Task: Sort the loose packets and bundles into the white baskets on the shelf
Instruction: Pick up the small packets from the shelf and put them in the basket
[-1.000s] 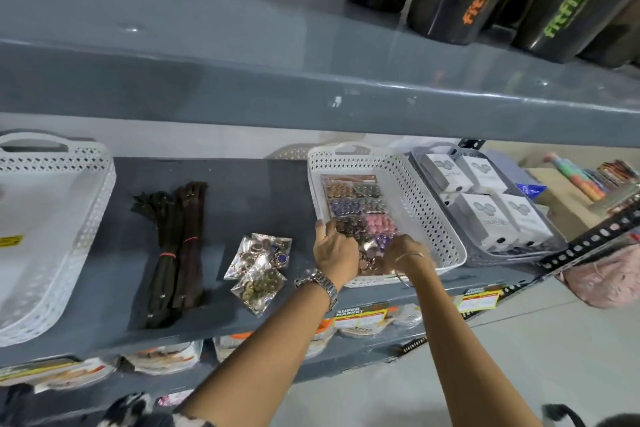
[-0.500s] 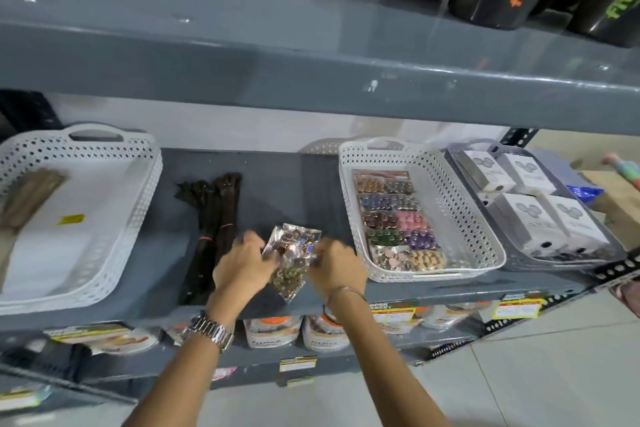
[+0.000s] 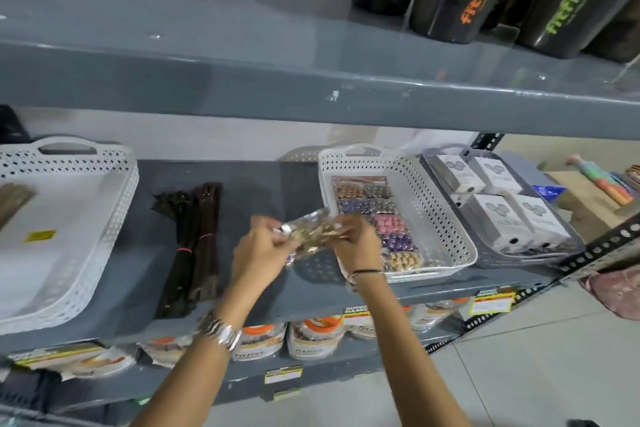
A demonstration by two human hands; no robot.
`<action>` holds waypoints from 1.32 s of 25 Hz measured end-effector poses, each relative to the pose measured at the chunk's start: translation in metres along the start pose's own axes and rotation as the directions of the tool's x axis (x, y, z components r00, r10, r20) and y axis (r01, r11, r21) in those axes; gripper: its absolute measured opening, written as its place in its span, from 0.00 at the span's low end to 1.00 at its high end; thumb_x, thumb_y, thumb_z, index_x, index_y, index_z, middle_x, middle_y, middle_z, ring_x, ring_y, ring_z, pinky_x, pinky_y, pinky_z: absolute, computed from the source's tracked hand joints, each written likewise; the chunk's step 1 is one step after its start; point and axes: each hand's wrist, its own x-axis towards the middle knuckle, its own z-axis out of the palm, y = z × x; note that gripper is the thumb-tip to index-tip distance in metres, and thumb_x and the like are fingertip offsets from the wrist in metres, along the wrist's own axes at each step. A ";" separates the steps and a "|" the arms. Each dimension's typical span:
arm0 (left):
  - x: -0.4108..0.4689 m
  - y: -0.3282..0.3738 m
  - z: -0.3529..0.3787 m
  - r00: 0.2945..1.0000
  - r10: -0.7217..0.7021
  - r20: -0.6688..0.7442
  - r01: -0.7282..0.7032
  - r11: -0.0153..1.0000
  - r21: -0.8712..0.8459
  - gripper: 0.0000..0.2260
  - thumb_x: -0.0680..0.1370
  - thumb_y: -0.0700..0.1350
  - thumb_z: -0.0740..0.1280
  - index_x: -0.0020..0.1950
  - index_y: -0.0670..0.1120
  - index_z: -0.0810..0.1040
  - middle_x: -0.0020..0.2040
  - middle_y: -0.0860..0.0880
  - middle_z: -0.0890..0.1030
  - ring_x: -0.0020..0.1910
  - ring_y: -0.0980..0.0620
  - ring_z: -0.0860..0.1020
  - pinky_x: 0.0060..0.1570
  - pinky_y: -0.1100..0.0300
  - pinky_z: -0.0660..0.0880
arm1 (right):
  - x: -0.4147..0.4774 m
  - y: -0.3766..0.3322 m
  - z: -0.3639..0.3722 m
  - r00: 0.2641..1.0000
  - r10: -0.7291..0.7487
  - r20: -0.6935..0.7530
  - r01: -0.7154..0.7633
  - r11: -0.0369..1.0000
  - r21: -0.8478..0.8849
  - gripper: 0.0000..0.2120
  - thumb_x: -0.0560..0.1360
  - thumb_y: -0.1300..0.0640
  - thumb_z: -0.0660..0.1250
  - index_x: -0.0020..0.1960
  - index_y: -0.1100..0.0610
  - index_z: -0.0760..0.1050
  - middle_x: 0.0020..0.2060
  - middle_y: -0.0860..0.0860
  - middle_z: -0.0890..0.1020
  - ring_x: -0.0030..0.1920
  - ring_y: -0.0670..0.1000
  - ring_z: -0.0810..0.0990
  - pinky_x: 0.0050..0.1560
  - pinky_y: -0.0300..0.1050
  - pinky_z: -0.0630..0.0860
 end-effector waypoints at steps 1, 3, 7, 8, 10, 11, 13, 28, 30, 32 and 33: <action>0.002 0.020 0.016 0.996 0.078 0.044 -0.076 0.996 -0.036 0.12 0.72 0.45 0.74 0.53 0.47 0.78 0.52 0.53 0.83 0.48 0.48 0.82 0.49 0.58 0.77 | 0.011 0.004 -0.022 0.998 0.005 -0.070 -0.006 1.000 -0.014 0.13 0.68 0.68 0.72 0.51 0.62 0.78 0.46 0.58 0.84 0.44 0.55 0.82 0.40 0.40 0.76; 0.003 0.060 0.057 0.945 0.193 0.266 -0.171 0.980 -0.101 0.19 0.74 0.39 0.70 0.64 0.45 0.73 0.58 0.50 0.81 0.47 0.50 0.82 0.44 0.60 0.77 | 0.034 0.022 -0.067 0.985 0.076 -0.152 -0.091 0.991 -0.097 0.13 0.70 0.67 0.71 0.54 0.63 0.76 0.51 0.61 0.84 0.50 0.58 0.82 0.42 0.42 0.78; -0.010 0.091 0.130 0.779 0.210 0.591 -0.398 0.894 0.208 0.21 0.76 0.35 0.61 0.69 0.43 0.69 0.60 0.42 0.78 0.62 0.42 0.75 0.59 0.50 0.73 | 0.061 0.067 -0.122 0.943 0.290 -0.164 -0.332 0.869 -0.366 0.13 0.71 0.66 0.67 0.55 0.60 0.78 0.54 0.62 0.83 0.55 0.61 0.81 0.52 0.48 0.77; -0.013 0.092 0.141 0.760 0.182 0.624 -0.437 0.853 0.284 0.18 0.76 0.36 0.60 0.67 0.42 0.72 0.66 0.41 0.75 0.72 0.42 0.66 0.70 0.45 0.63 | 0.065 0.075 -0.126 0.940 0.310 -0.145 -0.342 0.833 -0.436 0.13 0.71 0.66 0.67 0.55 0.60 0.79 0.55 0.62 0.83 0.56 0.61 0.80 0.54 0.49 0.76; -0.015 0.091 0.151 0.763 0.135 0.632 -0.450 0.813 0.371 0.14 0.77 0.37 0.58 0.59 0.39 0.77 0.69 0.43 0.73 0.78 0.44 0.53 0.75 0.41 0.48 | 0.069 0.083 -0.125 0.941 0.325 -0.094 -0.321 0.769 -0.553 0.12 0.72 0.62 0.66 0.55 0.61 0.79 0.55 0.61 0.82 0.57 0.60 0.80 0.56 0.48 0.76; -0.013 0.089 0.154 0.777 0.125 0.617 -0.444 0.803 0.397 0.13 0.77 0.37 0.57 0.55 0.39 0.79 0.68 0.43 0.74 0.78 0.44 0.52 0.75 0.41 0.47 | 0.069 0.085 -0.120 0.938 0.337 -0.084 -0.314 0.719 -0.620 0.12 0.73 0.60 0.65 0.55 0.61 0.80 0.55 0.61 0.83 0.56 0.59 0.80 0.56 0.47 0.76; -0.009 0.088 0.153 0.782 0.113 0.613 -0.462 0.765 0.449 0.13 0.76 0.37 0.58 0.55 0.39 0.79 0.71 0.42 0.69 0.76 0.43 0.54 0.74 0.40 0.49 | 0.066 0.084 -0.111 0.923 0.372 -0.102 -0.326 0.612 -0.720 0.13 0.75 0.58 0.63 0.56 0.61 0.79 0.54 0.60 0.83 0.56 0.58 0.80 0.57 0.48 0.77; 0.007 -0.036 0.012 0.846 -0.515 -0.142 0.532 0.834 0.145 0.27 0.73 0.41 0.68 0.70 0.43 0.63 0.69 0.41 0.63 0.69 0.40 0.63 0.68 0.46 0.63 | 0.009 -0.008 0.098 0.882 -0.115 0.457 0.332 0.841 -0.428 0.12 0.76 0.61 0.58 0.57 0.57 0.75 0.56 0.60 0.80 0.59 0.62 0.76 0.55 0.53 0.77; 0.004 -0.042 0.008 0.876 -0.474 -0.084 0.481 0.861 0.163 0.25 0.75 0.38 0.66 0.71 0.42 0.62 0.70 0.40 0.65 0.70 0.39 0.65 0.67 0.48 0.65 | 0.008 -0.006 0.104 0.898 -0.138 0.418 0.322 0.853 -0.410 0.13 0.75 0.63 0.59 0.56 0.57 0.77 0.56 0.60 0.80 0.60 0.61 0.75 0.55 0.54 0.77; 0.005 -0.044 0.001 0.912 -0.404 -0.073 0.410 0.901 0.142 0.25 0.75 0.36 0.64 0.71 0.42 0.63 0.69 0.39 0.68 0.66 0.37 0.70 0.64 0.48 0.69 | 0.007 -0.007 0.105 0.905 -0.157 0.395 0.307 0.884 -0.353 0.14 0.74 0.64 0.60 0.55 0.57 0.79 0.55 0.59 0.81 0.58 0.61 0.77 0.54 0.52 0.78; 0.005 -0.040 -0.001 0.921 -0.379 -0.088 0.386 0.917 0.097 0.24 0.75 0.35 0.64 0.71 0.42 0.64 0.69 0.39 0.69 0.63 0.36 0.73 0.61 0.48 0.72 | 0.006 -0.009 0.101 0.916 -0.155 0.370 0.282 0.906 -0.317 0.13 0.73 0.63 0.61 0.54 0.56 0.80 0.55 0.58 0.82 0.56 0.60 0.78 0.54 0.50 0.78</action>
